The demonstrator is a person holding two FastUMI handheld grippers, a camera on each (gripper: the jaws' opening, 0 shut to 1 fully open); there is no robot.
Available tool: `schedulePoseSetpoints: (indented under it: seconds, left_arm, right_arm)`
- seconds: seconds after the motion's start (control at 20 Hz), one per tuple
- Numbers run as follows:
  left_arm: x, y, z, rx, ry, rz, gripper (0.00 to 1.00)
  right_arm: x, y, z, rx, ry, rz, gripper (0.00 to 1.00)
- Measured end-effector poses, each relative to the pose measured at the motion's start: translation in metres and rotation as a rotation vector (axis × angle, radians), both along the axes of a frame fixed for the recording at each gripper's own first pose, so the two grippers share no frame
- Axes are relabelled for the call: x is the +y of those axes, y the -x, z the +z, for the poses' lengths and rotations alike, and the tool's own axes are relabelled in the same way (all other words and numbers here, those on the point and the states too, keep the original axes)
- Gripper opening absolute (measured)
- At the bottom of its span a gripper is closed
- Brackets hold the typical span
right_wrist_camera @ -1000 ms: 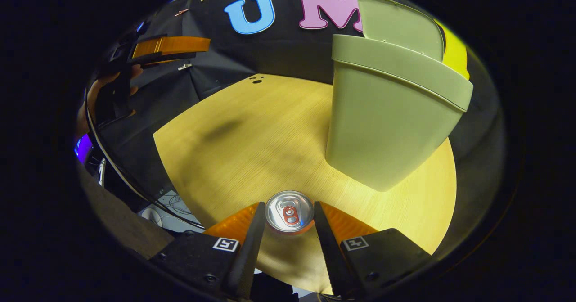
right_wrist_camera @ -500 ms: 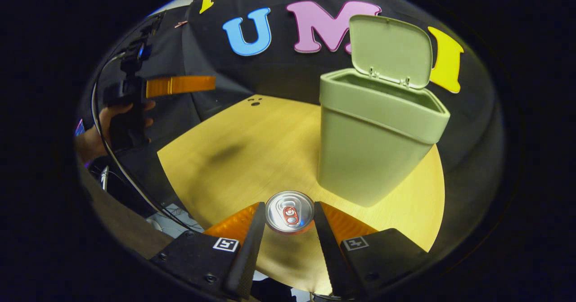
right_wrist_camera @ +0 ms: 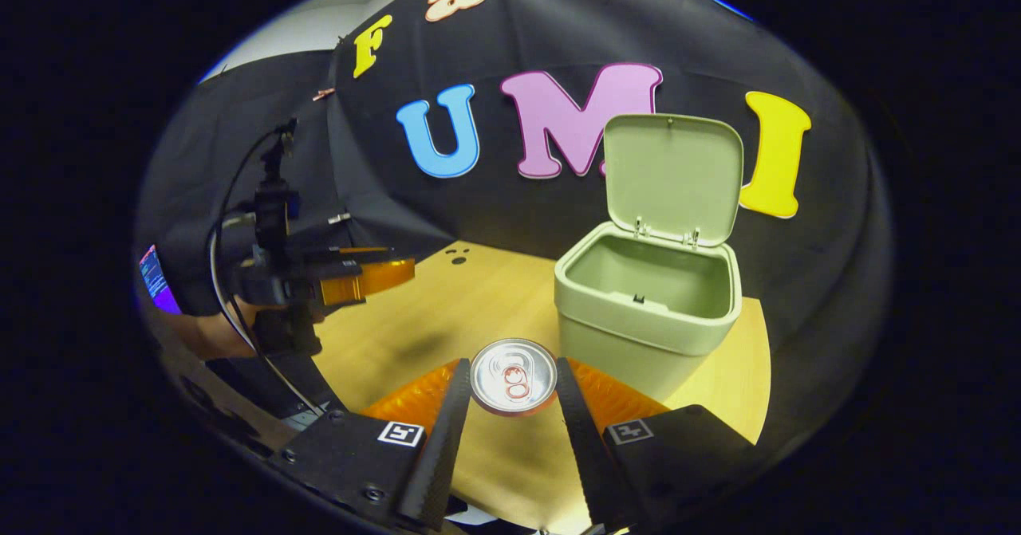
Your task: Press the lid of the desktop garbage bin to open it, pick up the crumpled paper on the desktop and throw it into the bin, then pick up the pop can on the desktop and drop it into the bin, and finally close the garbage bin lid.
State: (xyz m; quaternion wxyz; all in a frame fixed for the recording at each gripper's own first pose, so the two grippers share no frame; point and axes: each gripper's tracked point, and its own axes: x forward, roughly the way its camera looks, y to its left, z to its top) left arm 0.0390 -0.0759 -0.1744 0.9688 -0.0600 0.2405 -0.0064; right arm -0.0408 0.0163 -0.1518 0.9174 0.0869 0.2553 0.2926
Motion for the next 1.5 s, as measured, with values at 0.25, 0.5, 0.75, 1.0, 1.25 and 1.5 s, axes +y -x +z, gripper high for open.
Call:
schedulePoseSetpoints:
  seconds: [0.25, 0.5, 0.75, 1.0, 1.25, 1.5]
  left_arm:
    - [-0.001, -0.004, -0.001, -0.003, -0.003, -0.010, 0.95]
    - [-0.001, -0.009, 0.000, -0.007, 0.005, -0.010, 0.95]
    - [0.005, -0.012, -0.003, -0.005, 0.005, -0.001, 0.95]
    - [0.017, -0.011, -0.005, -0.003, 0.007, 0.021, 0.95]
    - [0.027, -0.008, -0.010, 0.009, 0.020, 0.043, 0.94]
    - [0.031, -0.007, -0.013, 0.015, 0.029, 0.052, 0.96]
  right_arm:
    - [-0.007, -0.017, 0.046, -0.095, -0.047, -0.026, 0.68]
    - [-0.015, -0.048, 0.085, -0.192, -0.076, -0.073, 0.68]
    - [-0.030, -0.091, 0.099, -0.260, -0.068, -0.145, 0.67]
    - [-0.047, -0.128, 0.066, -0.219, 0.009, -0.205, 0.67]
    - [-0.049, -0.156, 0.034, -0.156, 0.057, -0.221, 0.63]
    - [-0.046, -0.177, -0.011, -0.055, 0.119, -0.228, 0.68]
